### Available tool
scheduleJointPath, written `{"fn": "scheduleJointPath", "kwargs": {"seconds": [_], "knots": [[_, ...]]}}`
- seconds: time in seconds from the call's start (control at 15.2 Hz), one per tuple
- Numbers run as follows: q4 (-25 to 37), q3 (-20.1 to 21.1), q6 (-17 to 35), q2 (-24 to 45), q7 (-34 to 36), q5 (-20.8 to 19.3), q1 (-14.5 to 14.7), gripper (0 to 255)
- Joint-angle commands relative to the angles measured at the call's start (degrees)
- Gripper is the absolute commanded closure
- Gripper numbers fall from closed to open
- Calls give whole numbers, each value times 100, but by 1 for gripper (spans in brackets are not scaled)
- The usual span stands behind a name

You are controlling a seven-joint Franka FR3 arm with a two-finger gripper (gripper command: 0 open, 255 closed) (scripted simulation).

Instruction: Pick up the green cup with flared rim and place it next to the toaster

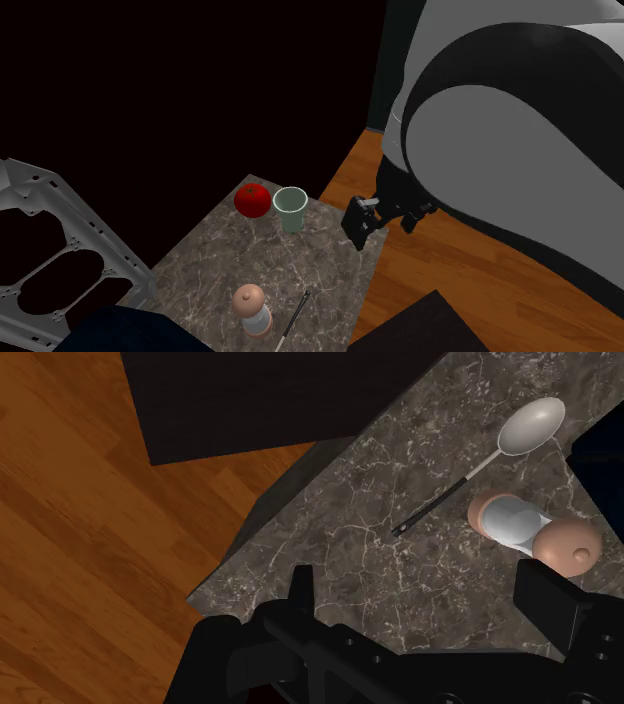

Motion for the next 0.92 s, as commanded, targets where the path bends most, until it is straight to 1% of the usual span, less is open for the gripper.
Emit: {"fn": "scheduleJointPath", "kwargs": {"seconds": [0.0, 0.4, 0.86], "knots": [[0, 0, 0, 0, 0, 0, 0, 0], [-86, -58, 1084, 969, -241, -42, -37, 0], [187, -121, 2190, 2313, -491, -58, -60, 0]]}}
